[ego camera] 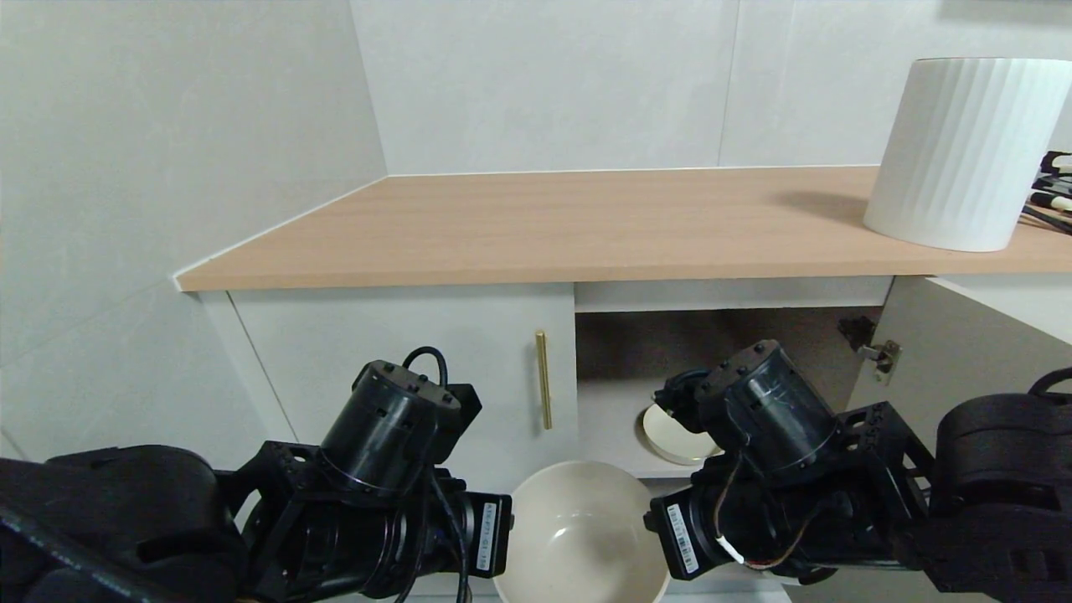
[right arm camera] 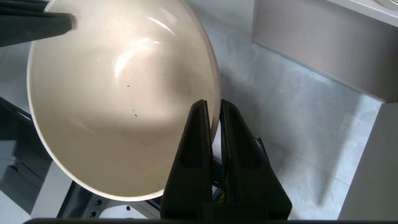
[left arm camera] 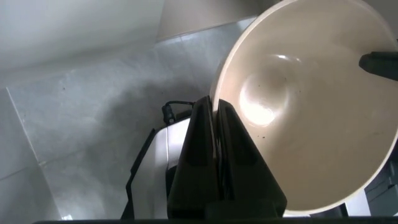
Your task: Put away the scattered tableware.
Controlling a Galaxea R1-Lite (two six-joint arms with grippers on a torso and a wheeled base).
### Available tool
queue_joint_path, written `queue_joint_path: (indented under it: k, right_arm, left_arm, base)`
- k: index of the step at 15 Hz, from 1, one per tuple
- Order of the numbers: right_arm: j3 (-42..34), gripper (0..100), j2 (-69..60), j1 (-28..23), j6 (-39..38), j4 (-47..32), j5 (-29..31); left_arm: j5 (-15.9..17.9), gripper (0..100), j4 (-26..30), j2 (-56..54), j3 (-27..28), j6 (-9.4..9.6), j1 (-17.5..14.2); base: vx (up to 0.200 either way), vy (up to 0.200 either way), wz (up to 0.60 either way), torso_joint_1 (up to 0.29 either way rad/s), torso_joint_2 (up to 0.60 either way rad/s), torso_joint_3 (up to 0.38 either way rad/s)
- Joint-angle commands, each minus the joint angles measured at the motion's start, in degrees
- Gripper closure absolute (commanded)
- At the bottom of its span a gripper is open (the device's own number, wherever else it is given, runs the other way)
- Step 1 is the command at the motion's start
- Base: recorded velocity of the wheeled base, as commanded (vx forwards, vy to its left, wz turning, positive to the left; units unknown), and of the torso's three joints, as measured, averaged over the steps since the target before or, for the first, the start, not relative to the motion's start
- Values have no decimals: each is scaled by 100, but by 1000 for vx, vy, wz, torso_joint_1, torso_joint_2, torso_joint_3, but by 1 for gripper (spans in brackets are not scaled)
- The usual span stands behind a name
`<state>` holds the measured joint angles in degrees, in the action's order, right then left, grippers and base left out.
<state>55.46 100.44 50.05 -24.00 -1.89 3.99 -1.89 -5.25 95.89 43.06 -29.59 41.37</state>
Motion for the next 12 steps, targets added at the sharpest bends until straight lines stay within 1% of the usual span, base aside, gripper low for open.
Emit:
queue_joint_path:
  k: [1,2,3,9,12]
  right_arm:
    - [0,100,11,4,1,-4,6]
    - [0,100,11,4,1,-4,6]
    - [0,100,28,4,1,-4,6]
    - [0,100,72,4,1,-4,14]
    - [0,100,169,-48,-8,-4,173]
  left_arm:
    - [-4,100,-2,-18,1,-3,2]
    - [-4,100,-2,-18,-17,-3,2]
    - [-13,0,-2,-18,-17,-3,2]
    - [-4,0,-2,-18,1,-3,2]
    - [-13,0,-11,-35,10,-30,2]
  base:
    - [0,0,0,0,0,0]
    - [0,0,0,0,0,0]
    - [0,0,0,0,0,0]
    - [0,0,0,0,0,0]
    - [0,0,0,0,0,0]
